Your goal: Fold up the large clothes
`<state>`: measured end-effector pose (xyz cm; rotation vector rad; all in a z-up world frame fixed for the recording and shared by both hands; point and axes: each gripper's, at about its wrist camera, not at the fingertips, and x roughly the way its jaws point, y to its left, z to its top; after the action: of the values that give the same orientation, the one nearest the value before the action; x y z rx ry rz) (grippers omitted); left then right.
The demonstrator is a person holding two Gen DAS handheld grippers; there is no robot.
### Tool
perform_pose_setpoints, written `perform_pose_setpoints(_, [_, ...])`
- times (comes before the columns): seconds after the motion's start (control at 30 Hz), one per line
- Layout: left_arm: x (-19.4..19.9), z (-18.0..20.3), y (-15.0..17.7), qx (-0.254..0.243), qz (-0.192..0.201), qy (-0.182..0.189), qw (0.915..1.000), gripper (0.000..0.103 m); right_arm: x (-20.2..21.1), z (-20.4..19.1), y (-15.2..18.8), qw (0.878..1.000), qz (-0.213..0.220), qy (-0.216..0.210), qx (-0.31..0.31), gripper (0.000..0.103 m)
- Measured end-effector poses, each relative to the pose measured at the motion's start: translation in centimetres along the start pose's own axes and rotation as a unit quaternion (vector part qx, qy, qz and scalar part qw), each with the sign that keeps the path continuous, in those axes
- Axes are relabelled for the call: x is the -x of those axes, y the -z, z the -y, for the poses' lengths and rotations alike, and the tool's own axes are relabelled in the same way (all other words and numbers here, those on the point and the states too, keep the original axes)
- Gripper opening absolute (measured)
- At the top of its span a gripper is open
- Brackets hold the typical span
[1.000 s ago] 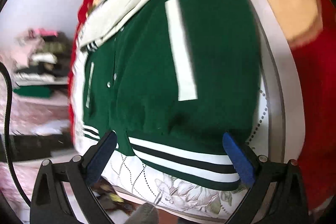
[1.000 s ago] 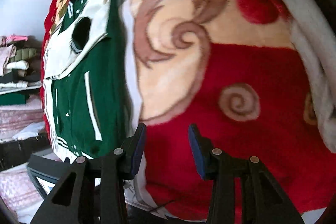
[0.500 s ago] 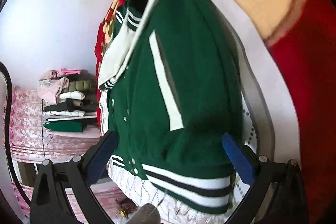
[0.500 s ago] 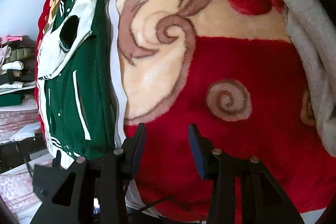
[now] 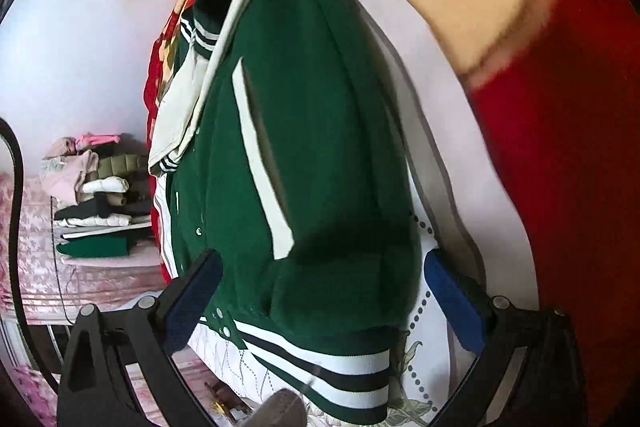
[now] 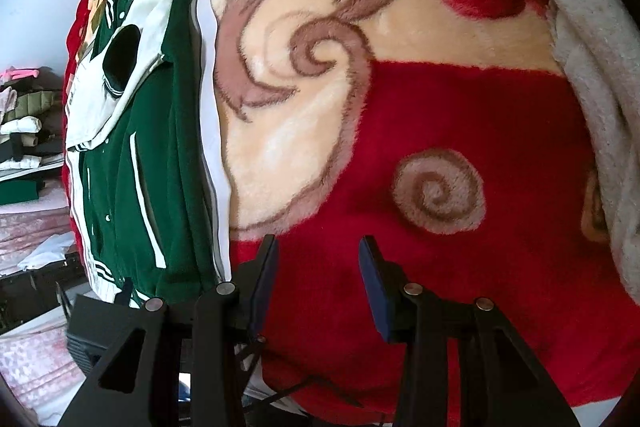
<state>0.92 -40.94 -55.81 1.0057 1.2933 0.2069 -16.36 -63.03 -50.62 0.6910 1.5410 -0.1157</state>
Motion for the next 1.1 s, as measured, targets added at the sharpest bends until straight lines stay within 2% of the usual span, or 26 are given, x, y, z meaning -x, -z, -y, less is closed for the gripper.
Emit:
perform_pose_setpoints(0.2, [-1.7,-0.8,-0.7,0.019,-0.021,0.001,0.9996,0.103,-0.4,-0.6,-0.7,1.0,0.005,0.008,-0.002,0.043])
perform_pose_setpoints(0.53, [-4.0,-3.0,-1.5,0.056,-0.021,-0.012,0.9981,0.103,-1.4,-0.9,-1.9,1.0,0.004,0.0,-0.025,0.043])
perform_pose_setpoints(0.67, [-4.1,-4.4,-1.1,0.089,-0.025,0.017,0.9955,0.103,-1.6,-2.0,-2.9,1.0,0.01,-0.01,-0.02,0.043])
perform_pose_setpoints(0.7, [-4.1,-5.0,-1.0,0.099,-0.026,0.024,0.9945,0.095,-1.7,-2.2,-3.1,1.0,0.011,-0.013,-0.018,0.043])
perform_pose_setpoints(0.73, [-4.0,-5.4,-0.8,0.109,-0.026,0.036,0.9931,0.067,-1.7,-2.4,-3.3,1.0,0.013,-0.017,-0.016,0.043])
perform_pose_setpoints(0.77, [-3.9,-6.4,-0.6,0.125,-0.026,0.06,0.99,0.048,-1.7,-2.7,-3.6,0.999,0.014,-0.026,-0.013,0.043])
perform_pose_setpoints(0.8, [-3.7,-7.0,-0.5,0.136,-0.027,0.074,0.9876,0.024,-1.8,-3.1,-4.0,0.999,0.014,-0.035,-0.011,0.043])
perform_pose_setpoints(0.9, [-2.1,-9.6,0.0,0.167,-0.007,0.097,0.9811,0.012,-2.1,-4.0,-5.5,0.998,0.014,-0.061,-0.008,0.043])
perform_pose_setpoints(1.03, [-0.6,-12.8,0.2,0.193,0.011,0.111,0.9747,0.01,-2.5,-5.8,-8.4,0.992,0.02,-0.124,-0.011,0.043])
perform_pose_setpoints(1.1, [0.0,-14.1,0.2,0.202,0.021,0.111,0.9728,0.01,-2.9,-6.8,-10.5,0.983,0.024,-0.179,-0.024,0.043])
